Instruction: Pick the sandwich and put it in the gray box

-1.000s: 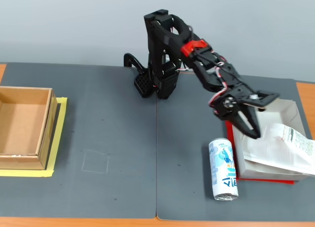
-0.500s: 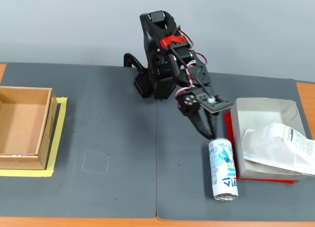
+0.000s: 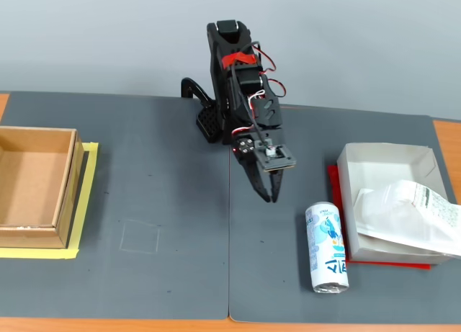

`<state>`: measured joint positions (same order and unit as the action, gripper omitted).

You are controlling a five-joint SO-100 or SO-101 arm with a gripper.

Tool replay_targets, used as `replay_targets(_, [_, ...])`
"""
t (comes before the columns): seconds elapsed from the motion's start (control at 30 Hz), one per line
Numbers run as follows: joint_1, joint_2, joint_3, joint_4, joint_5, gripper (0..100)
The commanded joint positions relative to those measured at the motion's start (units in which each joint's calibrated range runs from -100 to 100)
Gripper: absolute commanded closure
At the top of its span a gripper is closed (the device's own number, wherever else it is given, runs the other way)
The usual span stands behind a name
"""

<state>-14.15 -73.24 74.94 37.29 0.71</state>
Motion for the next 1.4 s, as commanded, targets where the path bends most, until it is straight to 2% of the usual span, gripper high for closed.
replay_targets(0.0, [1.43,-6.5,2.26,4.37,-0.11,98])
replay_targets(0.8, [7.7,-25.75,15.11,26.94,-0.16,98])
replay_targets(1.37, [7.85,-25.75,14.92,27.46,-0.21,98])
